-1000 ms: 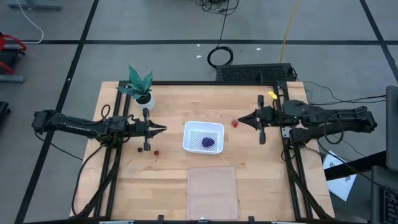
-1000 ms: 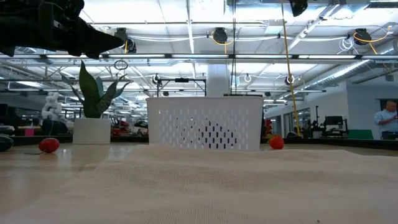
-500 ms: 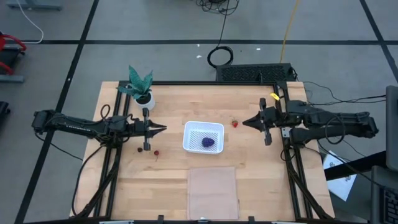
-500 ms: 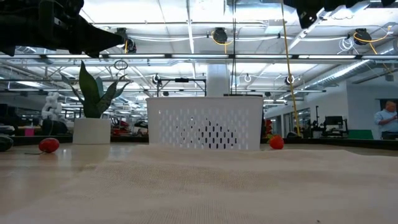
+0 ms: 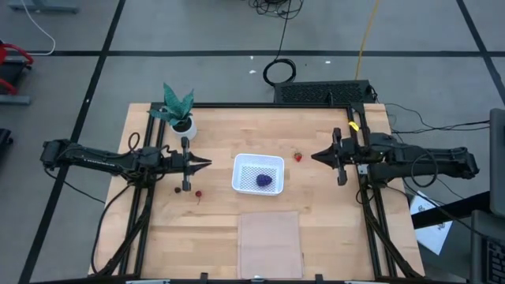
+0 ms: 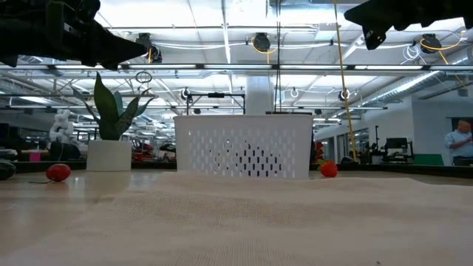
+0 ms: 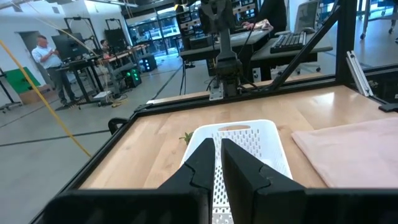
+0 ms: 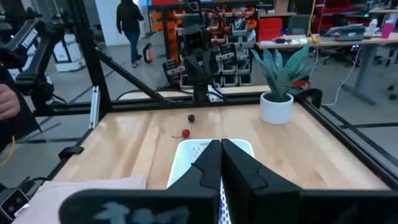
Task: Pick and placing Produce into tupperware
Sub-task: Put the red cherry into the white bin
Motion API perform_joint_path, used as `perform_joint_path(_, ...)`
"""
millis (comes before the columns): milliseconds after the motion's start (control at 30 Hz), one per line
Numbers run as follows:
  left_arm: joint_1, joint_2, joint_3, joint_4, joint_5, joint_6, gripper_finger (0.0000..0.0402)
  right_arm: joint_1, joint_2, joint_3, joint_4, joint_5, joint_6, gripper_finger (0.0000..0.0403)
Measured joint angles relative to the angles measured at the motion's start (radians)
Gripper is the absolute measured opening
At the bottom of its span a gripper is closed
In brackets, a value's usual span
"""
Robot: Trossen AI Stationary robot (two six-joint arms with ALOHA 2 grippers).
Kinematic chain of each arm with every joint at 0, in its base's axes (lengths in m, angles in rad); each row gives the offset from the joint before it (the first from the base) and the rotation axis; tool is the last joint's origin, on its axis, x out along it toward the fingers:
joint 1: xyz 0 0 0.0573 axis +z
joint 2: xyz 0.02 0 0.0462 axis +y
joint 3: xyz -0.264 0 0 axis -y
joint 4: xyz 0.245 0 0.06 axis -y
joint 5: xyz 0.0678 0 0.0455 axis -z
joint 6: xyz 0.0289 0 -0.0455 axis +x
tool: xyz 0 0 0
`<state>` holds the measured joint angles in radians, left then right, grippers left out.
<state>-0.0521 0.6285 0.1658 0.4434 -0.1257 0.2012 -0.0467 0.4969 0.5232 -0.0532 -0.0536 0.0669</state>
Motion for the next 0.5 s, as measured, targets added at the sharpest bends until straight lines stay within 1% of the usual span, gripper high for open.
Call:
perform_joint_path(133,0.0,0.0,0.0,-0.001,0.0,0.003,0.0033,0.0,-0.047,-0.038,0.031,0.0,0.023,0.0)
perform_joint_path(233,0.0,0.0,0.0,-0.001,0.0,0.003,0.0033,0.0,-0.067,-0.062,0.023,0.0,0.026,0.0)
perform_joint_path(500,0.0,0.0,0.0,-0.001,0.0,0.004,0.0033,0.001,-0.074,-0.164,0.046,-0.003,0.057,0.0)
